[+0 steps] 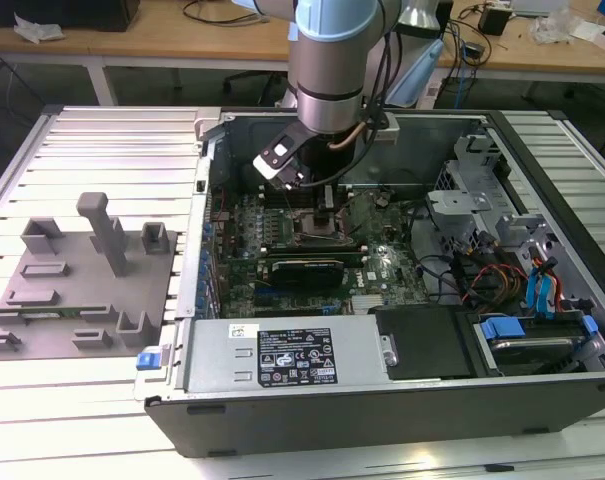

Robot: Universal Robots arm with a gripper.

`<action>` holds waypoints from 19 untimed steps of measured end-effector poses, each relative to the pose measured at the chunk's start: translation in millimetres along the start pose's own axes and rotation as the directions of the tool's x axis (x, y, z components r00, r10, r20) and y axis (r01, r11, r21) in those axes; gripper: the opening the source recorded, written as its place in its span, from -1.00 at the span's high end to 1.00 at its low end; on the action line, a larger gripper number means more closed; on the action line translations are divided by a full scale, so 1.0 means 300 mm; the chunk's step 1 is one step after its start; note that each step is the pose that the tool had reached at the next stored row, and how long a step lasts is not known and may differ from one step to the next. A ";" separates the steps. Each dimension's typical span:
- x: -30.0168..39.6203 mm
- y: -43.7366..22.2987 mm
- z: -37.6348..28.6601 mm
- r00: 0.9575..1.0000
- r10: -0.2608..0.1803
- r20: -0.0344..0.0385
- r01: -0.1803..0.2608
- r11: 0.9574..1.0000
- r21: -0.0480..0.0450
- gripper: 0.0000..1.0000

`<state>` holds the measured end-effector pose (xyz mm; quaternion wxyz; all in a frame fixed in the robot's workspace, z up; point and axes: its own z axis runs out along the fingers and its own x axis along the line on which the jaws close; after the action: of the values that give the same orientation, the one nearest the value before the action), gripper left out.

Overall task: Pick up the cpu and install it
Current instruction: 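Place the cpu into insertion slot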

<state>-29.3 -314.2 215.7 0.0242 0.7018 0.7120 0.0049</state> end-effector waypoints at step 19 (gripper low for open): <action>-0.002 0.003 -0.069 1.000 0.000 0.000 0.000 1.000 0.000 0.79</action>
<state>-29.3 -314.2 236.5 0.0243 0.7017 0.7120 0.0048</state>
